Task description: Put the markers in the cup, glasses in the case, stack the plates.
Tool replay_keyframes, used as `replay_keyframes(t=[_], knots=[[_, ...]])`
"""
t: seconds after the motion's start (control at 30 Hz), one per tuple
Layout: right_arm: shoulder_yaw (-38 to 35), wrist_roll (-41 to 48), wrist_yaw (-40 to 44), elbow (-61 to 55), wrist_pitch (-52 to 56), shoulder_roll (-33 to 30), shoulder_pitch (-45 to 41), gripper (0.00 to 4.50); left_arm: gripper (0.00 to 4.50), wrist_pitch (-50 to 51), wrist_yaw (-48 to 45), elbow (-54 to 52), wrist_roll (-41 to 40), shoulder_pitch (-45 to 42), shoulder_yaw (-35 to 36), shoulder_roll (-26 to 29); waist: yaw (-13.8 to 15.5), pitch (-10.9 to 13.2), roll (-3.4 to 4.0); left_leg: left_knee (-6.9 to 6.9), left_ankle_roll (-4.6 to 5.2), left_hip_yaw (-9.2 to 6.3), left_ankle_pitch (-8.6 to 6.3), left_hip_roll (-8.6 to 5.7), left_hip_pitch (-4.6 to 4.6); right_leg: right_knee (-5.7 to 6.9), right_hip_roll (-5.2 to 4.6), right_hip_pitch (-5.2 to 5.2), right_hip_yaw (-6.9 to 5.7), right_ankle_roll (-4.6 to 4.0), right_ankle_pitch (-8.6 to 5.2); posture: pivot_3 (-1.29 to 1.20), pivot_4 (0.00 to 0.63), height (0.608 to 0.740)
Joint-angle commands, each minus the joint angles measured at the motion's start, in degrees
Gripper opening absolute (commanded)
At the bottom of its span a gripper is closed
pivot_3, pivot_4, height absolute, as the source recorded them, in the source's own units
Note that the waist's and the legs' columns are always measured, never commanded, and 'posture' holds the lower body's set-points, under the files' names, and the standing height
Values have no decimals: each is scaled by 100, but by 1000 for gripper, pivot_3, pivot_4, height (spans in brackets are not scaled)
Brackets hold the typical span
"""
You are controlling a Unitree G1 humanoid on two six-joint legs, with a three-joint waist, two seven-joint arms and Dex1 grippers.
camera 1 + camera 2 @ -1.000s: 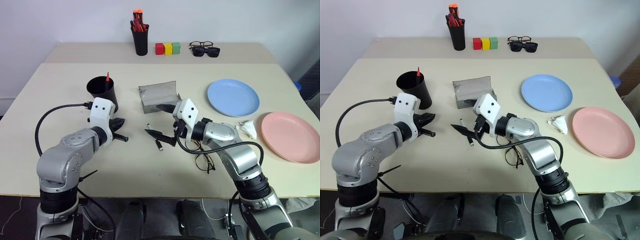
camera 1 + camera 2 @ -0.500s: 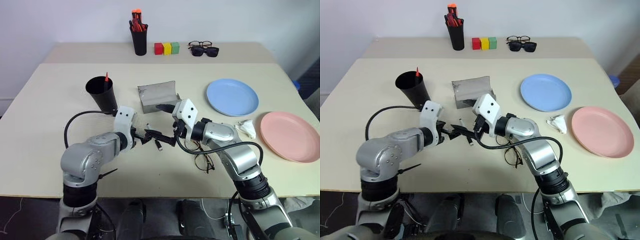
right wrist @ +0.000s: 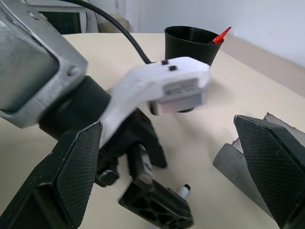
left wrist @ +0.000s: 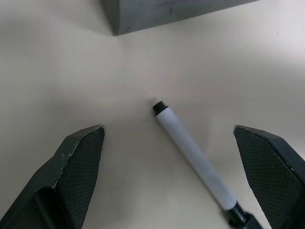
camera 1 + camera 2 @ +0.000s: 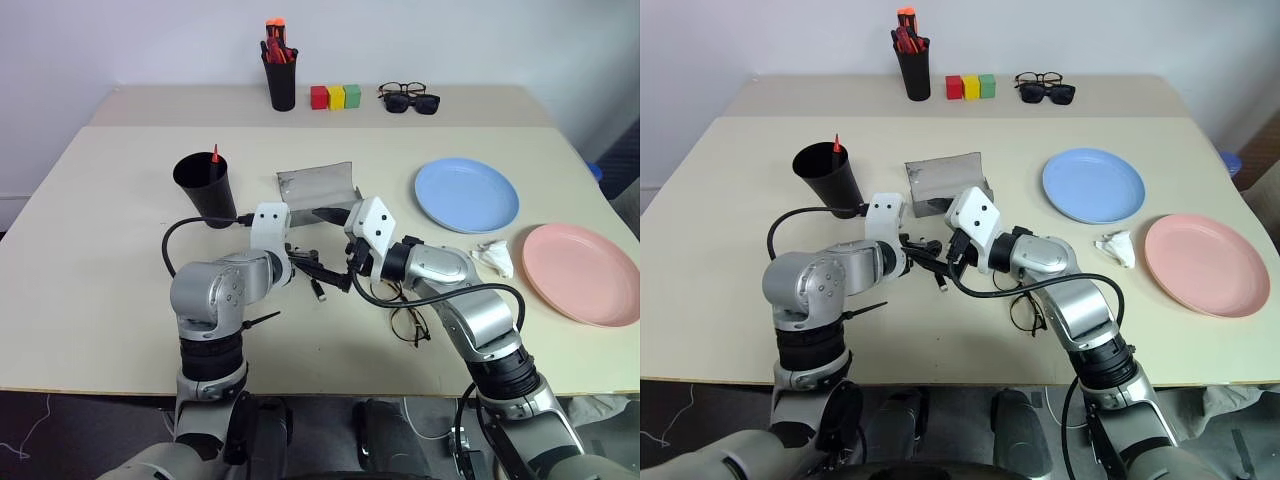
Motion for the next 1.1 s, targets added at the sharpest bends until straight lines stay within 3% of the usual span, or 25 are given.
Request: replay_keyframes(t=[0.03, 0.23, 0.27, 0.33, 0.53, 0.8, 1.1], knots=[[15, 16, -38, -216, -85, 55, -6, 4500, 4413, 115, 162, 155, 243, -78, -193, -47, 0, 0, 0, 0, 0, 0, 0, 0, 0, 0, 0, 1, 0, 0, 0, 0, 150, 740], [-20, 27, -76, -250, -74, 34, 20, 4500, 4413, 218, 344, 272, 563, -139, -508, 36, -15, -1, 1, 1, 0, 1, 0, 0, 4, 0, 0, 3, 1, 1, 1, 0, 150, 740], [-23, 26, -90, -252, -74, 37, 24, 4500, 4195, 178, 319, 238, 563, -130, -511, 28, -18, -1, 1, 0, 0, 1, 0, 0, 5, 1, 0, 3, 1, 1, 1, 0, 150, 740], [-16, 21, -113, -251, -78, 50, 32, 4500, 3588, 89, 299, 188, 591, -106, -483, 9, -18, -1, 1, 0, 0, 1, 0, 0, 5, 1, 0, 3, 1, 1, 1, 0, 150, 740], [-15, 34, -143, -272, -71, 50, 47, 4500, 611, 98, 309, 226, 774, -165, -312, 28, 2, -1, 1, 0, 0, 1, 0, 0, 1, -2, 0, 3, 1, 2, 0, 0, 150, 740], [-28, 35, -122, -203, -96, 33, 7, 4500, 611, -300, 323, 177, 1054, -207, -371, 608, -47, 0, 1, -2, -1, 1, 0, 0, 4, 4, 2, -3, 2, 2, 1, 0, 150, 740], [-10, 32, -92, -184, -102, 33, 10, 4500, 611, -887, -535, -164, 826, 58, -712, 1620, -3, 0, 0, -2, -2, 1, 1, 0, -3, -2, -1, -3, 1, 2, 1, 0, 150, 740]])
